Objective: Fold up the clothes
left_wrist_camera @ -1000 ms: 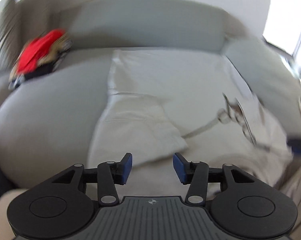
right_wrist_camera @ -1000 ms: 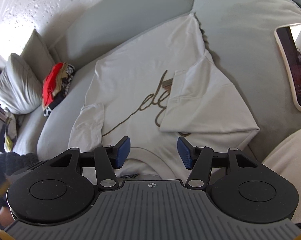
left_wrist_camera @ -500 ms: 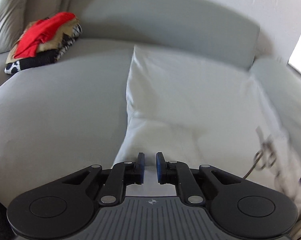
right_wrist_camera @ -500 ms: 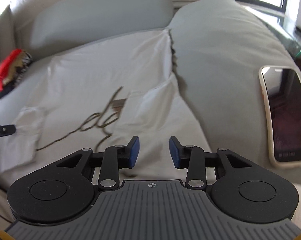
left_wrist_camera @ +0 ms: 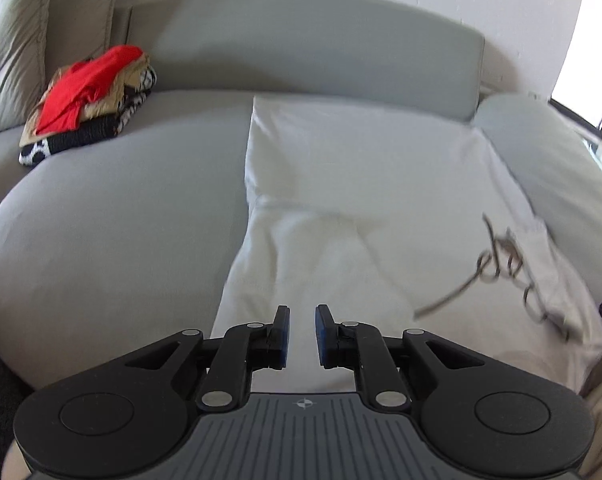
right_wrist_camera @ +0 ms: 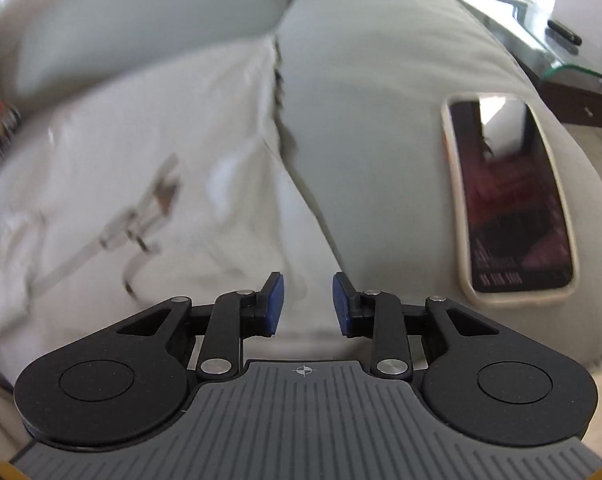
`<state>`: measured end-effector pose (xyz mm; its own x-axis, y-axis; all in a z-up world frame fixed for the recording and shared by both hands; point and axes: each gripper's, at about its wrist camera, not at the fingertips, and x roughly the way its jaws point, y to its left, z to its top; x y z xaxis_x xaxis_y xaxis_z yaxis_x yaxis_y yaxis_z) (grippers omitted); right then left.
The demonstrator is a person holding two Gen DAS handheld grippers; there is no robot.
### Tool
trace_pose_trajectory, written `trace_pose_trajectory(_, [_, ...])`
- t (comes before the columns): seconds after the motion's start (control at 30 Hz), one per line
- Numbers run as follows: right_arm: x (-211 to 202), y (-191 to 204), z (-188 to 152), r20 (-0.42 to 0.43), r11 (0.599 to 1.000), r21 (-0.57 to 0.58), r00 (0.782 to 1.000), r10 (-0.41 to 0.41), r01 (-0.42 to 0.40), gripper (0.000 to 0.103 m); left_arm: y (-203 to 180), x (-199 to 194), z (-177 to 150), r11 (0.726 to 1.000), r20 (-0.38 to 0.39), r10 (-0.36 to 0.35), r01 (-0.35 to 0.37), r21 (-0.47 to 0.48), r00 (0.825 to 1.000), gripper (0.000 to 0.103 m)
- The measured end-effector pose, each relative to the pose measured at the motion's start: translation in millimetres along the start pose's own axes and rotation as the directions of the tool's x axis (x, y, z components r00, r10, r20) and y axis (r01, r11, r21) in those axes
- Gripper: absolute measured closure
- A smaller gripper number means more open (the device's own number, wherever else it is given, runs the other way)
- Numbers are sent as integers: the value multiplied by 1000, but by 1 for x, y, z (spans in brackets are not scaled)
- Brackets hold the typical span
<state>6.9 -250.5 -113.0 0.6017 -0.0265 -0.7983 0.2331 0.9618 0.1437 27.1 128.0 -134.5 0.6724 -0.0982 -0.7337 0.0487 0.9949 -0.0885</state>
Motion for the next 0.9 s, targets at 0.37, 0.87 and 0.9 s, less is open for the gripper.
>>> trace_pose_trajectory(0.37, [87, 59, 27, -56, 998, -42, 998, 43, -45, 82, -34, 86, 32, 992, -85, 67, -58, 112, 994, 82])
trace_pose_trajectory(0.87, [52, 23, -20, -124, 983, 74, 976, 177, -169, 67, -39, 31, -17, 999, -56, 38, -36, 41, 998, 73])
trace_pose_trajectory(0.9, [45, 22, -30, -109, 985, 56, 979, 171, -165, 66, -41, 33, -24, 998, -84, 34, -30, 46, 996, 72])
